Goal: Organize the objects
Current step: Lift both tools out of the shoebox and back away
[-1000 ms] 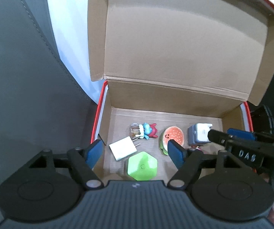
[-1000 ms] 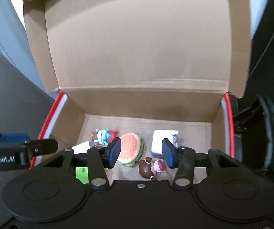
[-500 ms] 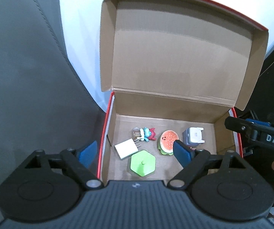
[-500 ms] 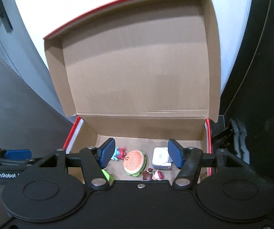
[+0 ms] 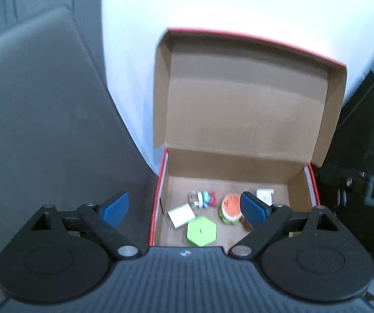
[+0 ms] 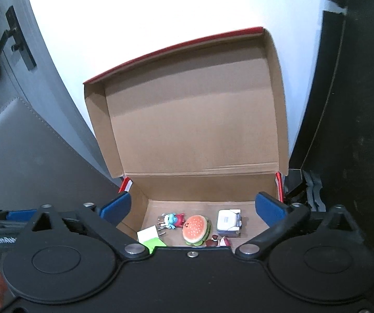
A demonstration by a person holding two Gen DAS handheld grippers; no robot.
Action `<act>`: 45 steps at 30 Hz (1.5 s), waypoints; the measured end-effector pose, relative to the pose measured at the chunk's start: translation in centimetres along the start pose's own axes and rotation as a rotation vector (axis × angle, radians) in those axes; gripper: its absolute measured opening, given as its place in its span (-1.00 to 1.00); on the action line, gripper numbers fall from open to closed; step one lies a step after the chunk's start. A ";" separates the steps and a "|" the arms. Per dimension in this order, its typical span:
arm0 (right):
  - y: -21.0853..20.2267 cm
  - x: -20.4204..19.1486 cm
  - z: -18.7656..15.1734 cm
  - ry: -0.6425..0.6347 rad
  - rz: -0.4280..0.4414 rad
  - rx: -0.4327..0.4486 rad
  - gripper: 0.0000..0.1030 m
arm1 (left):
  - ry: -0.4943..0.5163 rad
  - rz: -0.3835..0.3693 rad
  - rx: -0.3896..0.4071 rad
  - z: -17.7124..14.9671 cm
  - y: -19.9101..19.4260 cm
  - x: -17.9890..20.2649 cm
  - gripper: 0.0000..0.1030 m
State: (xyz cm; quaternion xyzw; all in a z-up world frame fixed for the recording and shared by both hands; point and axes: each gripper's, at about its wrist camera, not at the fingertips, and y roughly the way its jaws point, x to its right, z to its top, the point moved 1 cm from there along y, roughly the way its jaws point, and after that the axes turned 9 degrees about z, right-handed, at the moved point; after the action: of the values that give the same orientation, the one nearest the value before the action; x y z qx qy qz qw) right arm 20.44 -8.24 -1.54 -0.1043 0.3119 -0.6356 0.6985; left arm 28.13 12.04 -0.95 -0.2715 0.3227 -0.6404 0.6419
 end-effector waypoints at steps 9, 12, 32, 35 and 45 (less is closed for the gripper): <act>-2.1 -0.8 -1.1 0.017 0.013 0.030 1.00 | 0.029 -0.050 0.019 -0.3 -2.5 -0.7 0.78; -2.6 -1.0 -1.4 0.021 0.018 0.032 1.00 | 0.046 -0.064 0.024 -0.6 -3.3 -0.9 0.78; -4.7 -2.4 -4.6 0.042 0.027 0.018 1.00 | 0.083 -0.120 -0.015 -2.5 -4.8 -2.4 0.78; -5.0 -2.4 -4.8 0.044 0.024 0.025 1.00 | 0.089 -0.120 -0.026 -2.9 -4.5 -2.5 0.78; -5.2 -2.0 -5.9 0.060 0.007 -0.001 1.00 | 0.110 -0.124 -0.073 -3.8 -3.8 -2.7 0.78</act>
State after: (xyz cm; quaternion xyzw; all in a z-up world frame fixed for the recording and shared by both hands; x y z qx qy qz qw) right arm 12.77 -5.73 -2.71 -0.0845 0.3332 -0.6357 0.6911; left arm 22.89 14.82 -0.30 -0.2786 0.3630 -0.6807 0.5721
